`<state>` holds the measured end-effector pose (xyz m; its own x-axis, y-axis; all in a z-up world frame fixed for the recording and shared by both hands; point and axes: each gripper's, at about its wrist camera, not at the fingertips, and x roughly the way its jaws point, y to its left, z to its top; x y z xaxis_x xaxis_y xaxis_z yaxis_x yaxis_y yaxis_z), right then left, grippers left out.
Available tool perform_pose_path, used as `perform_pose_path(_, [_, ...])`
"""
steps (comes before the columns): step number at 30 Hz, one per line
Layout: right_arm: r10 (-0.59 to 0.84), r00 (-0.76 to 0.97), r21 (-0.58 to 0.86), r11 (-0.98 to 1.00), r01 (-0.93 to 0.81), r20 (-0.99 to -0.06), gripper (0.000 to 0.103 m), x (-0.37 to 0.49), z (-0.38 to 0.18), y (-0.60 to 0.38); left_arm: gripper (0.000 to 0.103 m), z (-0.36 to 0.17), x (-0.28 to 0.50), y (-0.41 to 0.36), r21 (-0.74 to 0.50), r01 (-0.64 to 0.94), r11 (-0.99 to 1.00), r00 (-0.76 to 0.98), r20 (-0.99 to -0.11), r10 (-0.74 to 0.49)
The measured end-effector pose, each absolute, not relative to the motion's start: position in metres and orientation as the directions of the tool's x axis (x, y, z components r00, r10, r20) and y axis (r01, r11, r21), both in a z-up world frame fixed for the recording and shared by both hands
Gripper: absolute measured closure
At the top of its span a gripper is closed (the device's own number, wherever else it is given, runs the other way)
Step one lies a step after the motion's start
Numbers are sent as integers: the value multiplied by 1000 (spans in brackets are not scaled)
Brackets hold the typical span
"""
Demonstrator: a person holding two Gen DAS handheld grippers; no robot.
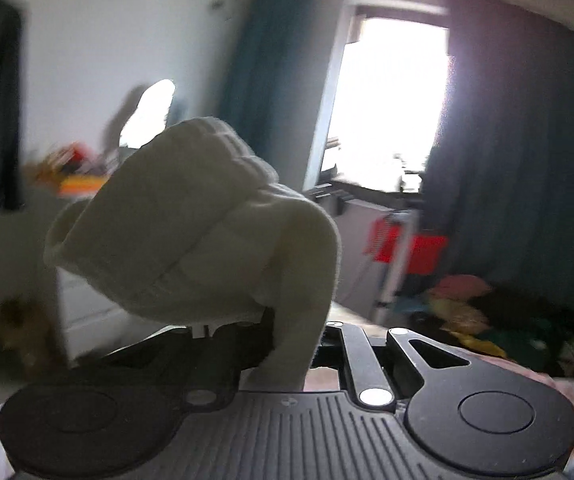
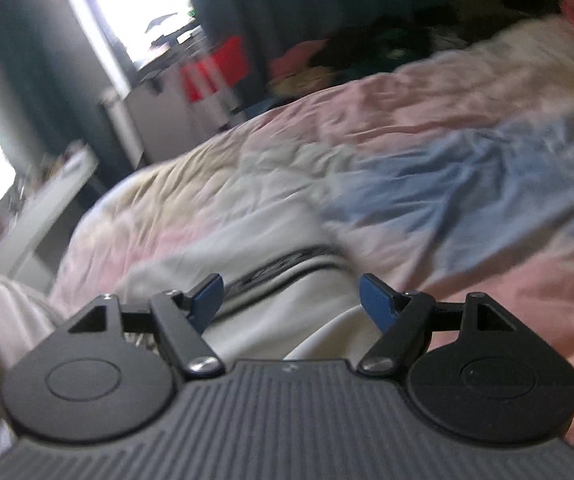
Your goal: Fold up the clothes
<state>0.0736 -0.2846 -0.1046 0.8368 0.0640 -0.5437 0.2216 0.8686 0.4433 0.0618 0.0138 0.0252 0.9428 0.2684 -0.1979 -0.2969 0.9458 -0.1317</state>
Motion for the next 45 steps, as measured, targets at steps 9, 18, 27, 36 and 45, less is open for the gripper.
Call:
perform_pose_path(9, [-64,871,556,747,366,-487,24,61,-103,-333,90,-90,97,-167,211,85,974,938,-348,-7])
perform_pose_path(18, [61,869,624,721,301,-490,24,69,-115,-336,50,-137,72,-177,203,258,945,880,-452,-143])
perform_pose_path(27, [304,841,798,560,221,-447,24,84,-141,-338,21,-106,5,-103,166,378,911,813,-531,-241])
perform_pose_path(36, [444,805,866,472,165,-395,26,121,-167,-311,20,-98,-3,-47,128,240,962,859,-490,-149])
perform_pose_path(45, [282,868,761,631,153,-408,42,133,-165,-293,16,-95,-25,-60,159,330,930,863,-450,-229])
